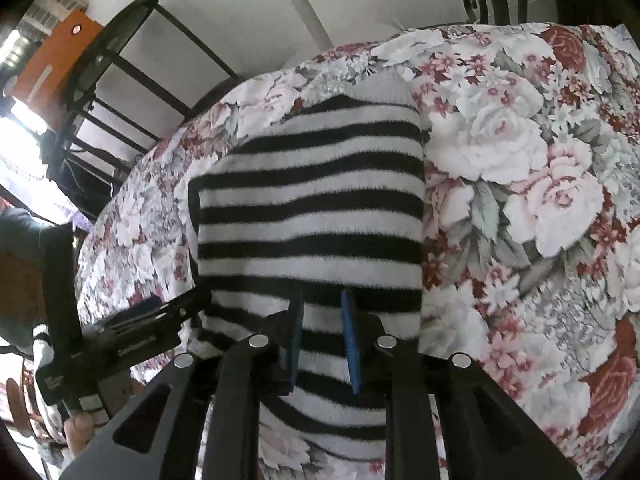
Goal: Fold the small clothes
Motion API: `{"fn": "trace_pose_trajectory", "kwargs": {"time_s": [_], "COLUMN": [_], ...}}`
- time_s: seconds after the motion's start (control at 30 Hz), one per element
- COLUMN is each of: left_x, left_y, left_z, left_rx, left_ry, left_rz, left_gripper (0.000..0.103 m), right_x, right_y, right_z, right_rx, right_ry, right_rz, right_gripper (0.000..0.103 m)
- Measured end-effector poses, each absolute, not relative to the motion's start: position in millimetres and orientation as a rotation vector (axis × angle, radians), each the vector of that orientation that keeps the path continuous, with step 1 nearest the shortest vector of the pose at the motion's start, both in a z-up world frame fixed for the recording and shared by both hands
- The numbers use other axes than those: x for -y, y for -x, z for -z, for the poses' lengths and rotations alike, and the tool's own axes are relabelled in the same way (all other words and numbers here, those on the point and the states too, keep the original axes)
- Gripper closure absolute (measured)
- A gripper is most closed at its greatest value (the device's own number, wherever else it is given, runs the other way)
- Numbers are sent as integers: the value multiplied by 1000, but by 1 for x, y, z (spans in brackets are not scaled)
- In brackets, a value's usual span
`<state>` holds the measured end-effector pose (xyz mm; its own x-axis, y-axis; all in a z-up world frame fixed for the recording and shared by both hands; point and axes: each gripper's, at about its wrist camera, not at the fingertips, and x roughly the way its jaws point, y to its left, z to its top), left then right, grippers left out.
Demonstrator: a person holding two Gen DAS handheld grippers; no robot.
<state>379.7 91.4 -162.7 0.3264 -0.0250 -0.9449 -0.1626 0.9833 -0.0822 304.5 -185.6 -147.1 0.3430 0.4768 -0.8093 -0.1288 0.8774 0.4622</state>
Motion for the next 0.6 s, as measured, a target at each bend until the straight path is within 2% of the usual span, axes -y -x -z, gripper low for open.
{"fn": "trace_pose_trajectory", "kwargs": {"time_s": [0.27, 0.4, 0.53, 0.6], "left_x": [-102, -99, -92, -97], "left_y": [-432, -449, -451, -448], "left_z": [163, 172, 195, 189], "left_rx": [-1215, -1227, -1260, -1270], "left_ry": [240, 253, 224, 266], "left_rz": [-107, -132, -126, -126], "left_gripper": [4, 4, 4, 4], "right_x": [190, 187, 183, 188], "right_y": [-337, -349, -352, -352], "right_z": [136, 142, 173, 166], "right_rx": [-1079, -1086, -1137, -1144], "right_ry": [-398, -357, -281, -332], "right_rz": [-357, -339, -333, -325], "right_gripper": [82, 71, 72, 74]}}
